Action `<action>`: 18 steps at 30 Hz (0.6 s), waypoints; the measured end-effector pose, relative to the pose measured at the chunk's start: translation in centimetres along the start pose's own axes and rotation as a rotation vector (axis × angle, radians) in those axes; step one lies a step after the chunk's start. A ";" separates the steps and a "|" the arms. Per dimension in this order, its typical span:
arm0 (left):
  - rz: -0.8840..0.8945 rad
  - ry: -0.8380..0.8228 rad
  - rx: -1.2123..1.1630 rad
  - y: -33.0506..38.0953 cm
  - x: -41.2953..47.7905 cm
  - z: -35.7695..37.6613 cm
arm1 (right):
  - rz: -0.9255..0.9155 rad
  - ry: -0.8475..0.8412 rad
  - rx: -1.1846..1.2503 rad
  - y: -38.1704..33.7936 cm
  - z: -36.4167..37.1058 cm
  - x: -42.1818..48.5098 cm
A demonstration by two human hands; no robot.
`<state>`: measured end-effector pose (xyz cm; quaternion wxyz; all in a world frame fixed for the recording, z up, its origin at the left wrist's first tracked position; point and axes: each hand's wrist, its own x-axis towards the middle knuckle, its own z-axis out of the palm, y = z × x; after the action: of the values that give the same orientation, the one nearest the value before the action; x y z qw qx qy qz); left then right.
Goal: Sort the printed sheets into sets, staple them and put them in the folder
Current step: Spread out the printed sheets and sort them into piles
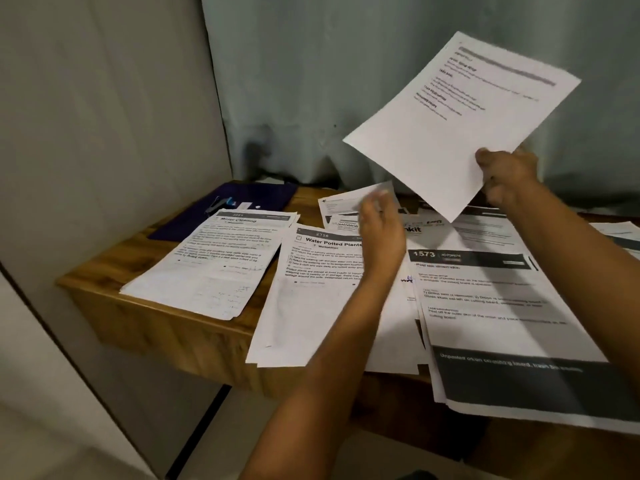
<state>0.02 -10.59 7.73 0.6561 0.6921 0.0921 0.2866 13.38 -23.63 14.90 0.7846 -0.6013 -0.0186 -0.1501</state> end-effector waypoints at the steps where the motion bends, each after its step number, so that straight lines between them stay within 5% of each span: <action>1: 0.010 0.085 -0.059 1.2 0.5 -1.6 | 0.009 -0.027 -0.022 0.1 0.5 -0.6; 6: 0.009 0.313 -0.227 4.1 2.3 -10.2 | 0.052 -0.134 -0.137 1.6 5.0 -5.3; 18: -0.043 0.570 -0.037 -2.0 1.6 -25.3 | 0.123 -0.374 -0.334 9.5 17.5 -17.9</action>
<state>-11.31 12.09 5.65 0.6222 0.5694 0.2821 0.4572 1.41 -1.01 7.06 0.6650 -0.7398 -0.1017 0.0106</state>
